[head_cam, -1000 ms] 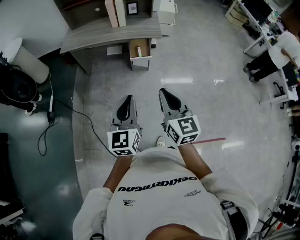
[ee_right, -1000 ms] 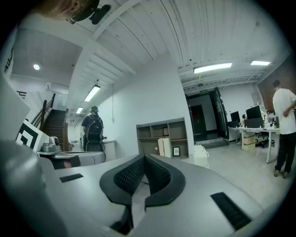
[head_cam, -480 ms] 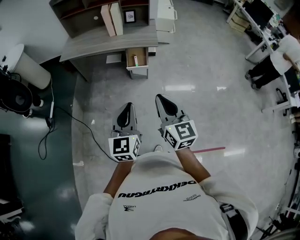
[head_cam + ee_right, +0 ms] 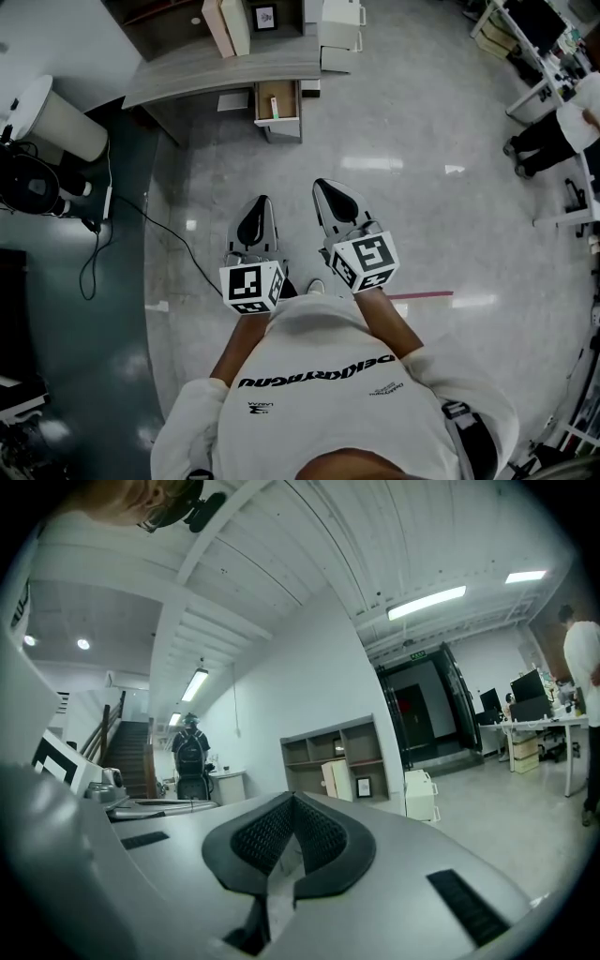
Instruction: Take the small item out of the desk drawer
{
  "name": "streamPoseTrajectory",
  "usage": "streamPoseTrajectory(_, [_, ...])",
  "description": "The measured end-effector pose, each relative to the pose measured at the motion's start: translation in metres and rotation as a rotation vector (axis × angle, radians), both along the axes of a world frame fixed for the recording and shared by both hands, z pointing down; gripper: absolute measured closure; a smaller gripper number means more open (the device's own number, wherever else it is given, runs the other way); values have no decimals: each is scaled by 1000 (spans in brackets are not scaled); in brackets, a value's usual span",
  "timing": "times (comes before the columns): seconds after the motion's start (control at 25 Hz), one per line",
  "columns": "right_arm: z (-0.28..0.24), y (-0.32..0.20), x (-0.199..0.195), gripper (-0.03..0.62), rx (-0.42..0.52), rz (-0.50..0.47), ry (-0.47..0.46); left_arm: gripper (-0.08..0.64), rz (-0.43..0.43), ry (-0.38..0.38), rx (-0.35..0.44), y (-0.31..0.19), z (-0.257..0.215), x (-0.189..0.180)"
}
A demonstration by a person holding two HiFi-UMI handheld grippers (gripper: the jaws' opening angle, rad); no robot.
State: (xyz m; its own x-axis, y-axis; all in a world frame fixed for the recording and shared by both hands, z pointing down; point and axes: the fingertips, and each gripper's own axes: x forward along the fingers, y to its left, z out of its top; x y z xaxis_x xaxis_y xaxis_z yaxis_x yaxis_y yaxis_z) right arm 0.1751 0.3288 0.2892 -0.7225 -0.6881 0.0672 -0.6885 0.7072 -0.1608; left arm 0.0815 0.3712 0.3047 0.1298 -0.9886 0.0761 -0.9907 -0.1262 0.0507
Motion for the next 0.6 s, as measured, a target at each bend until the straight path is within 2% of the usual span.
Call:
streamPoseTrajectory(0.36, [7,-49,-9,561,-10,13,9,545,25,-4,14,-51,5,-5])
streamPoseTrajectory(0.6, [14,-115,-42,561,-10,14,30,545,22,22,-7,-122,16,-36])
